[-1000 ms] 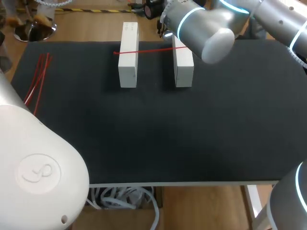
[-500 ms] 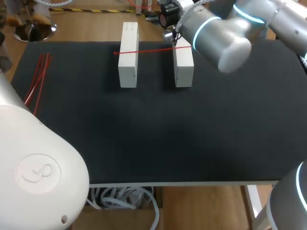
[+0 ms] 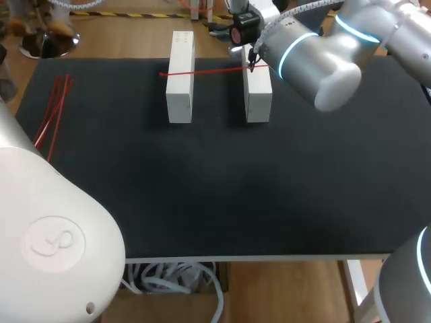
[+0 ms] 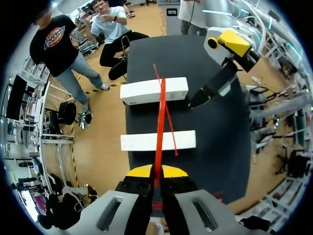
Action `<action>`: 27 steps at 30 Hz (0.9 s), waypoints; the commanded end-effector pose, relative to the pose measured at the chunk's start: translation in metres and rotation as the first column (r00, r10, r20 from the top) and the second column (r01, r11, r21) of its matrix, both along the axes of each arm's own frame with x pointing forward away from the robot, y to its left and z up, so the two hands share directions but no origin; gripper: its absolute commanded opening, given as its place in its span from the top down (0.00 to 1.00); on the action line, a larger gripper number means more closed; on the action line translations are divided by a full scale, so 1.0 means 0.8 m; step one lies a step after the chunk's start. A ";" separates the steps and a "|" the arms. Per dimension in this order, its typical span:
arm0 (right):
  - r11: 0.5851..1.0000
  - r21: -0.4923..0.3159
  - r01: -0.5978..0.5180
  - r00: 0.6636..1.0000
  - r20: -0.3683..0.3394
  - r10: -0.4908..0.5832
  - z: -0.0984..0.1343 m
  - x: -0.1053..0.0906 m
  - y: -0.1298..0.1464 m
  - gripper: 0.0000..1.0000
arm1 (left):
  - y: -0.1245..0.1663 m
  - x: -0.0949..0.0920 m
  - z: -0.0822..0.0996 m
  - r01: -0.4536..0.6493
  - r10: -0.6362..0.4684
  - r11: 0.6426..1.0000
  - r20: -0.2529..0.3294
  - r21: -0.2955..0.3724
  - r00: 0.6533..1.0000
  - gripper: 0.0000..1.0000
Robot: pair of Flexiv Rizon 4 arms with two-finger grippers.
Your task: Grab the tape and strap the tape.
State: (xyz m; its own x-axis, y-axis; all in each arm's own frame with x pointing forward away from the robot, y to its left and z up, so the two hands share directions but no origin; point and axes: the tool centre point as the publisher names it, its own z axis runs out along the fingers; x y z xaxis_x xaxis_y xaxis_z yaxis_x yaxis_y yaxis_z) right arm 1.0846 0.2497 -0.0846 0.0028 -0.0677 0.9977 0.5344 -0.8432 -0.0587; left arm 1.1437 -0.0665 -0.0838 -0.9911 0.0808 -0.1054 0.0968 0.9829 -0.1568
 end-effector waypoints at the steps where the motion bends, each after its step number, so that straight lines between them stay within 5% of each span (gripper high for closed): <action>1: 1.000 0.004 -0.003 1.000 0.008 0.003 -0.003 0.003 0.000 0.00 | 0.000 -0.001 0.001 0.000 0.000 1.000 -0.001 0.002 1.000 1.00; 14: 1.000 0.004 -0.003 1.000 0.008 0.003 -0.003 0.003 0.000 0.00 | 0.009 0.002 -0.004 -0.038 0.038 0.999 -0.011 0.003 0.999 1.00; 27: 1.000 0.004 -0.003 1.000 0.008 0.003 -0.003 0.003 0.000 0.00 | 0.097 0.010 -0.040 -0.223 0.220 0.971 0.042 0.088 0.975 1.00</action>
State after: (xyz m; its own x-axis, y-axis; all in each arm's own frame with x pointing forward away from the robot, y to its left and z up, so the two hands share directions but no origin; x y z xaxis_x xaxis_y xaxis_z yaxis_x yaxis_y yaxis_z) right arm 1.0861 0.2490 -0.0851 0.0021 -0.0685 0.9976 0.5380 -0.8409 -0.0589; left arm 1.1587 0.0024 -0.1067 -0.9849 -0.1224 -0.1226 -0.1147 0.9911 -0.0675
